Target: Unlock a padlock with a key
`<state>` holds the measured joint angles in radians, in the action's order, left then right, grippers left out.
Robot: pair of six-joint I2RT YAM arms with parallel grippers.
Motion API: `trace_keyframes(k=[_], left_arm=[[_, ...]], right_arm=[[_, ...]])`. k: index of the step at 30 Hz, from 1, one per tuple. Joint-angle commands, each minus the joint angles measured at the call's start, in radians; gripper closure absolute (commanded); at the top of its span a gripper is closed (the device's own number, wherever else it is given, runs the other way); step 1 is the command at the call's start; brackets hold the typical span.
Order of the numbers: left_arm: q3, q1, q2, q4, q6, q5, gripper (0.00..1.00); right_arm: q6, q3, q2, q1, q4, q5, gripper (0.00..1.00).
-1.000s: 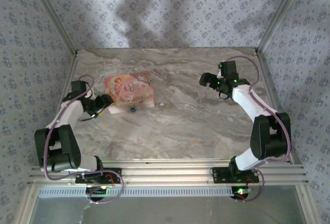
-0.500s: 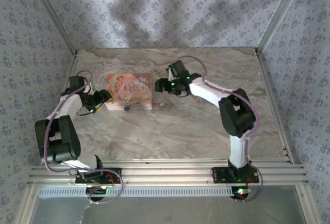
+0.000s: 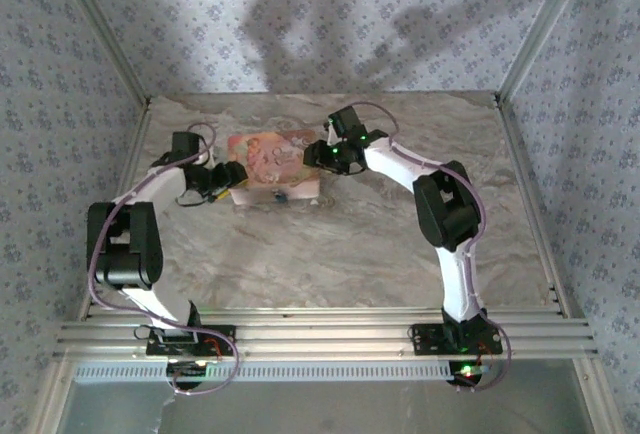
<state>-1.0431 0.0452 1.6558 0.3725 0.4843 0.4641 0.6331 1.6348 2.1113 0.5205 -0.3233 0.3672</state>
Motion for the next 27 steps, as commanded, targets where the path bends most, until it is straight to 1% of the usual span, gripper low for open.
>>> trace_keyframes(k=[1, 5, 8, 14, 16, 18, 23, 27], left_arm=[[0.003, 0.039, 0.033, 0.043, 0.026, -0.017, 0.31], [0.011, 0.039, 0.023, 0.046, 0.019, -0.049, 0.31], [0.008, 0.04, 0.017, 0.058, 0.012, -0.061, 0.31], [-0.01, 0.036, -0.018, 0.083, -0.008, -0.095, 0.3], [-0.029, 0.037, -0.026, 0.103, -0.022, -0.107, 0.3], [-0.043, 0.034, -0.041, 0.121, -0.031, -0.119, 0.29], [-0.07, 0.026, -0.098, 0.151, -0.052, -0.144, 0.29], [-0.072, 0.027, -0.162, 0.183, -0.079, -0.168, 0.29]], right_arm=[[0.003, -0.006, -0.019, -0.008, -0.047, 0.031, 0.49], [0.003, -0.01, -0.022, -0.004, -0.052, 0.053, 0.48], [0.004, -0.018, -0.045, -0.004, -0.067, 0.039, 0.46], [0.003, -0.043, -0.143, -0.04, -0.109, -0.021, 0.35], [0.003, -0.045, -0.173, -0.062, -0.131, -0.034, 0.33], [-0.032, -0.058, -0.204, -0.084, -0.144, -0.051, 0.31], [-0.052, -0.084, -0.238, -0.124, -0.208, -0.112, 0.31], [-0.064, -0.065, -0.212, -0.126, -0.273, -0.2, 0.35]])
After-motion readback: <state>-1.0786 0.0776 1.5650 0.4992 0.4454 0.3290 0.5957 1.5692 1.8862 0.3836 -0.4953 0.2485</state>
